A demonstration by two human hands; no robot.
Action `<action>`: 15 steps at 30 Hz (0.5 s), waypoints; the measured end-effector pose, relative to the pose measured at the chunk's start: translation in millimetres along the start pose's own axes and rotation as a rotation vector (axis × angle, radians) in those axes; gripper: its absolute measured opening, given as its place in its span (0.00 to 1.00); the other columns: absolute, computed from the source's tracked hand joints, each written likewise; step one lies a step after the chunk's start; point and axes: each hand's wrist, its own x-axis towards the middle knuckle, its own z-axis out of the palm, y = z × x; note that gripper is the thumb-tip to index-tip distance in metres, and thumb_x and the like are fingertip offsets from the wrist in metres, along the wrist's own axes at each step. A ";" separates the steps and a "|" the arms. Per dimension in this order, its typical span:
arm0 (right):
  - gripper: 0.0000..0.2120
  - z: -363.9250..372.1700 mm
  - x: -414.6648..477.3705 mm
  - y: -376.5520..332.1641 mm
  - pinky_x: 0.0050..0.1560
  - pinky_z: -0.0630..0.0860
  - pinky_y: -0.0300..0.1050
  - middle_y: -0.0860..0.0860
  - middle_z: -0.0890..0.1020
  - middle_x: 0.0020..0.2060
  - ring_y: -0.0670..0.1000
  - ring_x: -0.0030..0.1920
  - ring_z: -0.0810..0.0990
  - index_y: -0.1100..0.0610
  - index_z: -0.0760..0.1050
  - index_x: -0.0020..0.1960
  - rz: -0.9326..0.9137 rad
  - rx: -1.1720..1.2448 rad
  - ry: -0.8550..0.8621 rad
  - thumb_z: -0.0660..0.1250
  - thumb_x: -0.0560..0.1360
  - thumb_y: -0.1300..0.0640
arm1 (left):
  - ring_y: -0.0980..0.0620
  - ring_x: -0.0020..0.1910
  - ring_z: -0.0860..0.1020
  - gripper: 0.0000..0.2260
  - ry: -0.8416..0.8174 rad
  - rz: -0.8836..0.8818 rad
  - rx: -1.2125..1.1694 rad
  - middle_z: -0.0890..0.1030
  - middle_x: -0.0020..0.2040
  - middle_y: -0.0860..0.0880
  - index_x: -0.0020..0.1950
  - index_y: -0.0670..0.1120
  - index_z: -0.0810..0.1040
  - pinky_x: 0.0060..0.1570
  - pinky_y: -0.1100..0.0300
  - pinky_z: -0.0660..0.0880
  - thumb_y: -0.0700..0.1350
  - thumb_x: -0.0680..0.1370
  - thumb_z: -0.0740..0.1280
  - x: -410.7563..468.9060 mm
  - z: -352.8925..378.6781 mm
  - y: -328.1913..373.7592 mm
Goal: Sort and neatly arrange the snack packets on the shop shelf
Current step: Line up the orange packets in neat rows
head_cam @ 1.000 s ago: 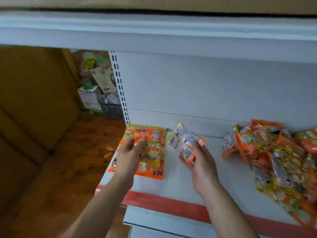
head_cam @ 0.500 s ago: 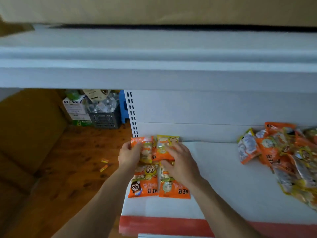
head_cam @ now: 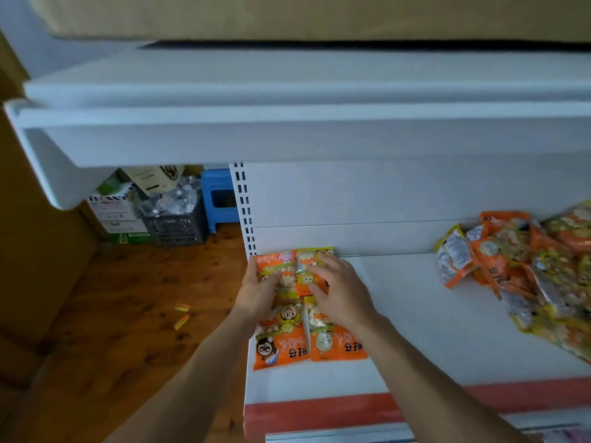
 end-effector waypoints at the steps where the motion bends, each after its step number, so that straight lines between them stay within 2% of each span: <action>1: 0.20 -1.5 1.3 -0.5 0.72 0.60 0.48 0.45 0.66 0.74 0.49 0.75 0.58 0.46 0.71 0.71 0.003 -0.005 -0.012 0.63 0.80 0.48 | 0.53 0.47 0.80 0.24 -0.003 0.004 0.006 0.78 0.53 0.56 0.74 0.62 0.58 0.37 0.59 0.78 0.54 0.80 0.64 1.2 -1.2 0.2; 4: 0.19 -10.0 4.6 -2.1 0.71 0.63 0.49 0.45 0.69 0.72 0.50 0.74 0.60 0.47 0.73 0.70 0.020 0.000 -0.013 0.65 0.79 0.50 | 0.52 0.47 0.82 0.17 0.036 0.026 0.052 0.79 0.57 0.53 0.65 0.59 0.64 0.43 0.52 0.82 0.53 0.79 0.66 -0.7 -5.4 5.1; 6: 0.17 -18.1 5.7 -2.8 0.65 0.69 0.48 0.46 0.74 0.67 0.50 0.69 0.67 0.49 0.75 0.67 0.037 -0.009 0.039 0.66 0.78 0.51 | 0.48 0.55 0.81 0.22 0.084 0.052 0.075 0.77 0.65 0.51 0.71 0.56 0.65 0.50 0.45 0.81 0.53 0.78 0.68 -3.2 -8.8 10.5; 8: 0.17 -28.2 5.4 -0.3 0.57 0.73 0.48 0.48 0.78 0.60 0.52 0.63 0.72 0.50 0.76 0.65 0.074 -0.055 0.076 0.66 0.77 0.50 | 0.44 0.64 0.77 0.28 0.143 0.103 0.138 0.72 0.71 0.49 0.76 0.55 0.61 0.59 0.41 0.76 0.52 0.78 0.68 -6.5 -10.8 17.2; 11: 0.16 -46.9 3.3 13.7 0.51 0.73 0.47 0.49 0.79 0.58 0.53 0.60 0.73 0.50 0.77 0.64 0.125 -0.138 0.088 0.65 0.77 0.49 | 0.46 0.71 0.68 0.27 0.254 0.253 0.332 0.66 0.75 0.49 0.76 0.53 0.62 0.66 0.46 0.70 0.53 0.79 0.67 -15.8 -8.3 28.0; 13: 0.16 -61.8 -0.3 27.7 0.51 0.73 0.47 0.49 0.78 0.59 0.54 0.61 0.72 0.51 0.76 0.64 0.146 -0.152 0.114 0.64 0.77 0.51 | 0.50 0.71 0.67 0.25 0.269 0.401 0.421 0.67 0.74 0.51 0.75 0.53 0.65 0.65 0.50 0.68 0.52 0.79 0.66 -23.4 2.0 38.5; 15: 0.16 -78.0 -7.6 41.5 0.52 0.73 0.47 0.49 0.78 0.59 0.54 0.61 0.72 0.51 0.75 0.64 0.147 -0.166 0.144 0.64 0.77 0.52 | 0.54 0.68 0.70 0.22 0.203 0.516 0.469 0.70 0.71 0.54 0.73 0.53 0.67 0.62 0.56 0.69 0.51 0.80 0.66 -30.7 23.1 50.3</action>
